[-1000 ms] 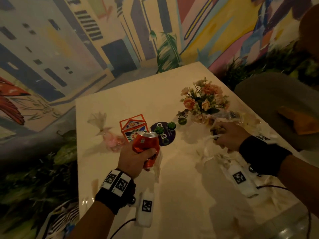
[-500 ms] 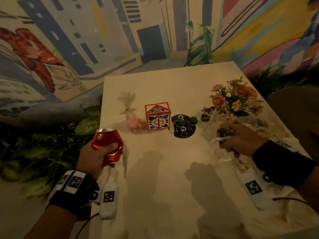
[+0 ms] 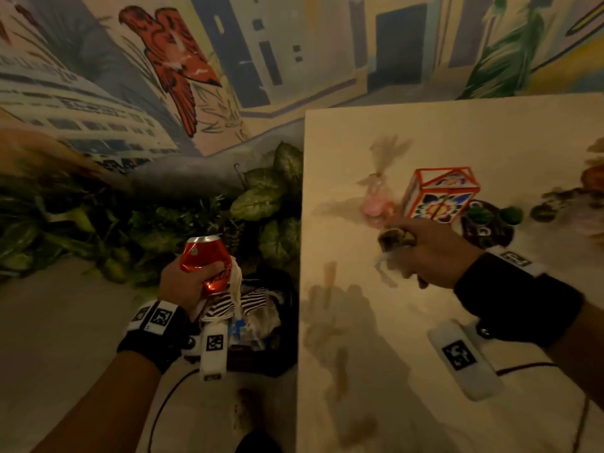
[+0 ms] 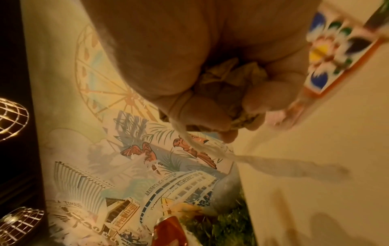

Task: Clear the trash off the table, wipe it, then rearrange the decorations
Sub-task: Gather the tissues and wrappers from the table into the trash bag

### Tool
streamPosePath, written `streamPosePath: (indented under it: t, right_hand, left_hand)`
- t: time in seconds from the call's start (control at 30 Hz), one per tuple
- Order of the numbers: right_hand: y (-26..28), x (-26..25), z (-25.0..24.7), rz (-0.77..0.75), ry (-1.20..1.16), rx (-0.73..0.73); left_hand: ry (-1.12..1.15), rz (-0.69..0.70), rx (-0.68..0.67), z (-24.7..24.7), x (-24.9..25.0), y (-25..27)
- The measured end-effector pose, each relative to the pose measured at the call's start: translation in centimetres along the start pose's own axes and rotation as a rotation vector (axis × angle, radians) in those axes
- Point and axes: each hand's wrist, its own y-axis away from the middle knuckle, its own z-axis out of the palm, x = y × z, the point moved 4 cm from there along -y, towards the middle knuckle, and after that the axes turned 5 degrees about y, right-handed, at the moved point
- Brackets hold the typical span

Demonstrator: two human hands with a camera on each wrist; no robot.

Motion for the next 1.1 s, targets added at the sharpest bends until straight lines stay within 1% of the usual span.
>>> streamPosePath:
  t: [0.07,0.17,0.23,0.33,0.43,0.5,0.6,0.67,0.73,0.83,0.9,0.93,1.0,1.03,1.1]
  right_hand:
    - [-1.6,-2.7,3.7,0.003,-0.013,-0.016]
    - [-4.1,-5.8,9.2,0.053,-0.037,-0.027]
    - [-5.9,-7.6,12.8,0.081,-0.055,-0.029]
    - [-8.8,-8.7,18.2,0.120,-0.110,-0.018]
    - [-11.8,-8.0,23.2,0.179,-0.141,-0.037]
    - [-13.5,-6.9,25.9,0.246,-0.185,-0.040]
    - [-15.1,-4.4,29.5,0.409,-0.287,-0.058]
    - [-16.1,-2.7,31.7,0.514,-0.303,-0.059]
    - [-17.2,-1.3,33.3,0.573,-0.227,-0.069]
    - [-19.1,0.7,35.9,0.651,-0.101,-0.109]
    - [-20.2,1.1,37.8,0.632,0.006,-0.171]
    - [-20.8,1.2,38.9,0.589,0.068,-0.217]
    - [-22.3,2.4,41.0,0.544,0.174,-0.274]
    - [-23.0,3.4,42.0,0.554,0.196,-0.291]
    - [-23.6,3.8,42.5,0.559,0.276,-0.348]
  left_hand:
    - [-0.037,-0.005,-0.019,-2.3,-1.5,-2.7]
    - [-0.100,-0.054,-0.055,-4.9,-3.9,-6.5]
    - [-0.163,-0.082,-0.097,-6.1,-5.1,-8.7]
    - [-0.274,-0.082,-0.172,-6.9,-6.9,-11.2]
    - [-0.293,-0.111,-0.247,-6.5,-9.1,-12.7]
    - [-0.312,-0.120,-0.286,-5.9,-10.5,-13.3]
    - [-0.291,-0.203,-0.332,-4.6,-13.3,-14.0]
    - [-0.252,-0.260,-0.353,-3.7,-15.3,-14.5]
    - [-0.232,-0.293,-0.380,-2.9,-17.3,-14.9]
    - [-0.275,-0.280,-0.433,-1.9,-20.3,-15.8]
    - [-0.371,-0.307,-0.442,-1.4,-22.5,-16.5]
    - [-0.441,-0.344,-0.450,-1.3,-23.6,-16.6]
    - [-0.552,-0.388,-0.506,-0.6,-25.8,-17.2]
    - [-0.600,-0.400,-0.549,-0.3,-26.9,-17.4]
    - [-0.717,-0.385,-0.600,0.3,-28.5,-17.8]
